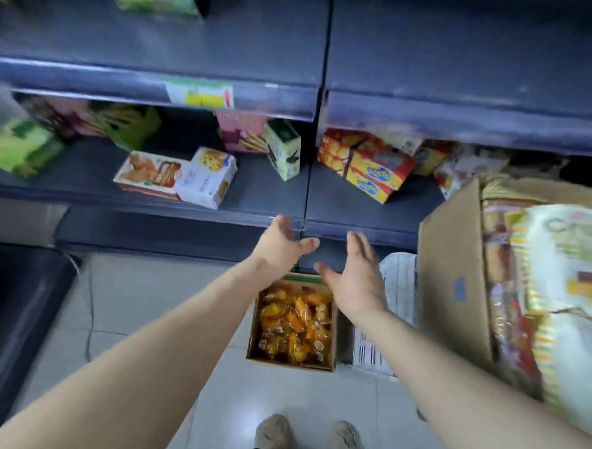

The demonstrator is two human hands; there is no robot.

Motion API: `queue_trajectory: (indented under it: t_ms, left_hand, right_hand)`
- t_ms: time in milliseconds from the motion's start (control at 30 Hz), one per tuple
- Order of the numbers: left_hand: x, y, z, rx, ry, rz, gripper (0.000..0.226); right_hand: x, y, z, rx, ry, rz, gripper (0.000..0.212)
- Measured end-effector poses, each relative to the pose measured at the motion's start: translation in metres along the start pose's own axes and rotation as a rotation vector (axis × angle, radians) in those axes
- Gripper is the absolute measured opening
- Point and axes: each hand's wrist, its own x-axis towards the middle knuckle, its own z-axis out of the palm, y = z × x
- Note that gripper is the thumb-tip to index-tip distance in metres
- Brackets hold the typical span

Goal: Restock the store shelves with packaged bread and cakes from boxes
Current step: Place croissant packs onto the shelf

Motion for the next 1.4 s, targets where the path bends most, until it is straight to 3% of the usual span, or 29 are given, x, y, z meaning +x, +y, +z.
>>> queue_trajectory:
  t_ms: [133,333,467,567,767,967,1233,1400]
  left_hand:
    - [-0.068,0.097,-0.014,0.047,-0.084,0.147,0.073]
    - [-0.148,0.200,0.006,0.306,-0.226,0.365,0.061]
    - [-0.186,0.236,0.037,0.447,-0.296,0.451,0.032]
    - [-0.208,0.248,0.072,0.516,-0.340,0.461,0.052]
    - [-0.232,0.245,0.150,0.505,-0.380,0.365,0.061]
    - [-0.239,0.237,0.206,0.381,-0.280,0.213,0.068]
    - [-0.226,0.225,0.218,0.322,-0.114,0.057,0.069]
    - [-0.197,0.229,0.231,0.340,-0.071,-0.064,0.062]
  right_hand:
    - [-0.051,-0.023,-0.116,-0.065,0.137,-0.116,0.078]
    - [-0.114,-0.002,-0.259,-0.189,0.381,-0.012,0.072]
    - [-0.153,0.033,-0.307,-0.249,0.423,0.066,0.071]
    - [-0.177,0.066,-0.329,-0.205,0.421,0.100,0.071]
    - [-0.200,0.133,-0.353,-0.179,0.334,0.085,0.072]
    - [-0.195,0.190,-0.373,-0.171,0.201,0.002,0.062]
    - [-0.160,0.207,-0.378,-0.114,0.014,-0.052,0.067]
    - [-0.122,0.214,-0.370,-0.013,-0.045,-0.064,0.052]
